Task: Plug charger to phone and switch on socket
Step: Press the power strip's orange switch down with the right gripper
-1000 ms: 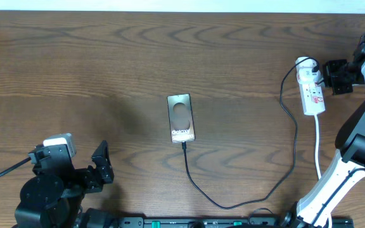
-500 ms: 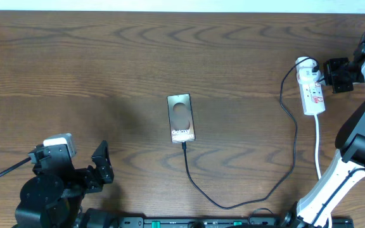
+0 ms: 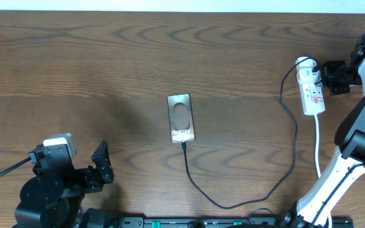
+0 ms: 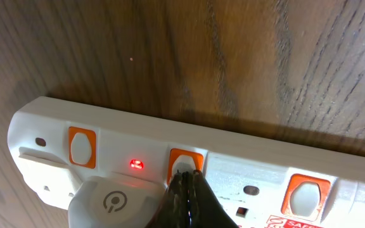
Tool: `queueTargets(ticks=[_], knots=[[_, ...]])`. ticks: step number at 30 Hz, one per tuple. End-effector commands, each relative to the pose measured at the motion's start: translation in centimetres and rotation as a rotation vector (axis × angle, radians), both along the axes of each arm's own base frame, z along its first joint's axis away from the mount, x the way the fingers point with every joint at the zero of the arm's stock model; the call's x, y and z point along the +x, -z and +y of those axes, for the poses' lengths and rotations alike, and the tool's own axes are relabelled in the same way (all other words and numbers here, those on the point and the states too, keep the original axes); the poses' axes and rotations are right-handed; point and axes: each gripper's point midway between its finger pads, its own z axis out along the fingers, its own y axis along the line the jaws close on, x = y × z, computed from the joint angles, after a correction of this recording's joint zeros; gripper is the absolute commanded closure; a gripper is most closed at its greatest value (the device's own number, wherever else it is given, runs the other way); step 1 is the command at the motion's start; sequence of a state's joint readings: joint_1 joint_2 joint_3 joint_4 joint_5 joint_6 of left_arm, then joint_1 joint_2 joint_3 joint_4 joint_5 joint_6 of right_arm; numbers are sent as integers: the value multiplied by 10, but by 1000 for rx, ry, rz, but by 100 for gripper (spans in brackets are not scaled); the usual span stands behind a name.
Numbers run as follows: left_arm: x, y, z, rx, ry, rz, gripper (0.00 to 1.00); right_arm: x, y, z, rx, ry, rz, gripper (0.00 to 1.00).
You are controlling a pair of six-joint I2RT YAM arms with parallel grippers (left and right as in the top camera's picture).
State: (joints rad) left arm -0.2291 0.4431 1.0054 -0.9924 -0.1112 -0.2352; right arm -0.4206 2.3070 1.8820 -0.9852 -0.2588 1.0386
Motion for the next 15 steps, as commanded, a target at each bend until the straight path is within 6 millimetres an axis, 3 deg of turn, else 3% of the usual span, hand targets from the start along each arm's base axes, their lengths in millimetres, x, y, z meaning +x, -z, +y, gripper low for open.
queueTargets(ticks=[1,15], knots=[[-1,-3,2,3,-8,-7,7,2,17,6,17,-3,29,98],[-1,-3,2,3,-8,-7,7,7,21,27,13,-47,40,98]])
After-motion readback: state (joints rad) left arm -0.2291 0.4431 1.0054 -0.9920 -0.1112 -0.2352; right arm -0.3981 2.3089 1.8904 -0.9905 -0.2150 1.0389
